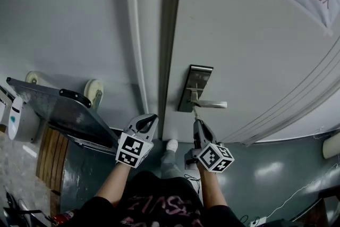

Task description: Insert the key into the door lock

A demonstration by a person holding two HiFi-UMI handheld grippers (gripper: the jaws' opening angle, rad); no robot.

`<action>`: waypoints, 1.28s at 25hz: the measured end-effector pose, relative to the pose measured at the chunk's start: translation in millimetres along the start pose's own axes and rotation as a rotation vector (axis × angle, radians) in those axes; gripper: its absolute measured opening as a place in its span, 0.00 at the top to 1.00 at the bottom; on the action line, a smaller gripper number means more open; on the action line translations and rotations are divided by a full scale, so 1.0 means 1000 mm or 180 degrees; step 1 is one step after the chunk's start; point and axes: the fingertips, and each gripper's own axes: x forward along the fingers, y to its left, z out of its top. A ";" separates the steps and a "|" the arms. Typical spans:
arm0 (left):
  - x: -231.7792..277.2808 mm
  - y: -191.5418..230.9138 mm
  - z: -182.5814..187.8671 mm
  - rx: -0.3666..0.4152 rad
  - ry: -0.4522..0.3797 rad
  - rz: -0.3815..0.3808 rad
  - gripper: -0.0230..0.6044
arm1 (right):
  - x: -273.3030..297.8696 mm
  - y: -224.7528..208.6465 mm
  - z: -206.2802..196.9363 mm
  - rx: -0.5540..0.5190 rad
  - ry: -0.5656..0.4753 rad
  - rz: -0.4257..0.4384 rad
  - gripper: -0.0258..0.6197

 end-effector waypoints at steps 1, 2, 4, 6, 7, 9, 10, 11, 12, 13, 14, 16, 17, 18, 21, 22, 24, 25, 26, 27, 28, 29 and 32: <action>0.001 0.000 0.000 0.0001 0.0011 -0.0008 0.94 | 0.001 -0.001 0.000 0.0028 0.0003 0.0007 0.84; 0.001 -0.001 0.000 0.0008 0.0019 -0.0020 0.94 | 0.002 -0.002 -0.001 0.0064 0.0009 0.0015 0.84; 0.002 -0.004 0.002 0.0025 0.0023 -0.0045 0.94 | 0.003 -0.003 -0.002 0.0170 0.0021 0.0032 0.84; 0.003 -0.007 0.001 0.0037 0.0031 -0.0059 0.94 | 0.005 -0.005 -0.004 0.0370 0.0005 0.0063 0.84; 0.003 -0.008 0.000 0.0042 0.0037 -0.0067 0.94 | 0.006 -0.006 -0.004 0.0488 -0.0015 0.0077 0.84; 0.003 -0.011 -0.003 0.0058 0.0058 -0.0079 0.94 | 0.006 -0.007 -0.003 0.0719 -0.0076 0.0085 0.84; 0.002 -0.012 -0.006 0.0067 0.0071 -0.0080 0.94 | 0.006 -0.009 -0.003 0.0835 -0.0109 0.0082 0.84; 0.001 -0.012 -0.007 0.0074 0.0084 -0.0077 0.94 | 0.006 -0.011 -0.004 0.0951 -0.0135 0.0079 0.84; 0.000 -0.012 -0.009 0.0074 0.0091 -0.0071 0.94 | 0.006 -0.012 -0.005 0.1064 -0.0154 0.0079 0.84; -0.001 -0.012 -0.009 0.0069 0.0093 -0.0062 0.94 | 0.007 -0.013 -0.006 0.1169 -0.0168 0.0083 0.84; -0.002 -0.010 -0.009 0.0062 0.0091 -0.0051 0.94 | 0.008 -0.014 -0.007 0.1266 -0.0181 0.0088 0.84; -0.004 -0.007 -0.010 0.0051 0.0089 -0.0025 0.94 | 0.011 -0.015 -0.008 0.1419 -0.0202 0.0101 0.84; -0.004 -0.006 -0.010 0.0045 0.0092 -0.0016 0.94 | 0.012 -0.015 -0.009 0.1468 -0.0208 0.0106 0.84; -0.005 -0.005 -0.012 0.0036 0.0099 -0.0009 0.94 | 0.013 -0.015 -0.009 0.1504 -0.0210 0.0112 0.84; -0.007 -0.001 -0.016 -0.0005 0.0123 0.0013 0.94 | 0.016 -0.015 -0.011 0.1622 -0.0223 0.0126 0.84; -0.007 0.001 -0.016 -0.0015 0.0121 0.0021 0.94 | 0.017 -0.015 -0.011 0.1675 -0.0238 0.0131 0.84; -0.007 0.003 -0.015 -0.0022 0.0114 0.0028 0.94 | 0.018 -0.017 -0.009 0.1795 -0.0271 0.0133 0.84; -0.006 0.003 -0.015 -0.0026 0.0111 0.0028 0.94 | 0.018 -0.018 -0.009 0.1852 -0.0287 0.0131 0.84; -0.006 0.003 -0.015 -0.0029 0.0109 0.0027 0.94 | 0.018 -0.018 -0.008 0.1906 -0.0306 0.0131 0.84; -0.006 0.003 -0.015 -0.0031 0.0108 0.0026 0.94 | 0.018 -0.019 -0.008 0.1957 -0.0322 0.0127 0.84; -0.005 0.003 -0.015 -0.0031 0.0107 0.0023 0.94 | 0.018 -0.020 -0.008 0.2005 -0.0332 0.0122 0.84; -0.005 0.003 -0.015 -0.0030 0.0107 0.0022 0.94 | 0.019 -0.021 -0.008 0.2046 -0.0337 0.0121 0.84; -0.005 0.002 -0.015 -0.0022 0.0113 0.0013 0.94 | 0.021 -0.021 -0.010 0.2111 -0.0338 0.0126 0.84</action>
